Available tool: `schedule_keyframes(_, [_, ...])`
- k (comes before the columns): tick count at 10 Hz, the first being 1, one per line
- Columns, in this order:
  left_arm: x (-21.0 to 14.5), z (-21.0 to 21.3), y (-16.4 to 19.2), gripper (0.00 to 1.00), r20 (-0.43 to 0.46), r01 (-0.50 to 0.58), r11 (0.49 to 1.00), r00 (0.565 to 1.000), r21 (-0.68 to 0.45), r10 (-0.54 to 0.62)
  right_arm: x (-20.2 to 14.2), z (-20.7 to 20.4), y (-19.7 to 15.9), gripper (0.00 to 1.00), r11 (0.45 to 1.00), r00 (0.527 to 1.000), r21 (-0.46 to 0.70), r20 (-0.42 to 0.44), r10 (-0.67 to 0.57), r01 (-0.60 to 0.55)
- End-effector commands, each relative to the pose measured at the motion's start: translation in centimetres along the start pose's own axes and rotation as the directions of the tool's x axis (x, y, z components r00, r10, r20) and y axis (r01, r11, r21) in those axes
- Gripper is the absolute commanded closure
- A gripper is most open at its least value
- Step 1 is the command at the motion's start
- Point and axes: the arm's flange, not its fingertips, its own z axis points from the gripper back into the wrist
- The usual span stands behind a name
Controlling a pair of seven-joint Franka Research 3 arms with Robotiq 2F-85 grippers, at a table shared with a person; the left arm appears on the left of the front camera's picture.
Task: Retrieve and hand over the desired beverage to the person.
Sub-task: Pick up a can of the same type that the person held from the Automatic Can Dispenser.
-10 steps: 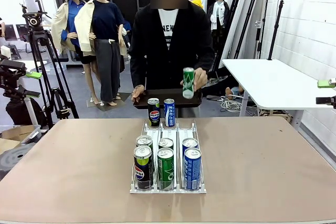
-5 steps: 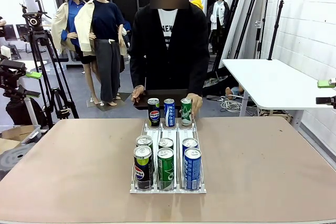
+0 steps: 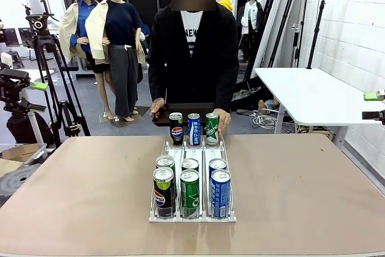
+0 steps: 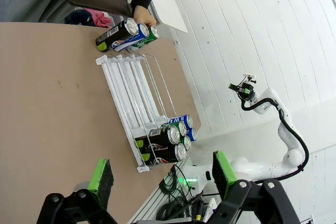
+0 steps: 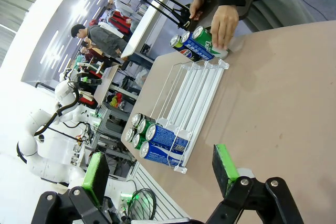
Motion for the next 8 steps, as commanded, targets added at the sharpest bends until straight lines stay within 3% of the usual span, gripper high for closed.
schedule_keyframes(1, [0.05,0.05,-0.13,0.0,0.001,-0.01,1.0,1.0,0.0,0.01,0.01,-0.02,-0.08,0.0,1.0,1.0,-0.001,-0.001,-0.007,0.007])
schedule_keyframes(8, [0.05,0.05,-0.13,0.0,0.001,-0.01,1.0,1.0,0.0,0.01,0.01,-0.02,-0.08,0.0,1.0,1.0,-0.001,-0.001,-0.007,0.007])
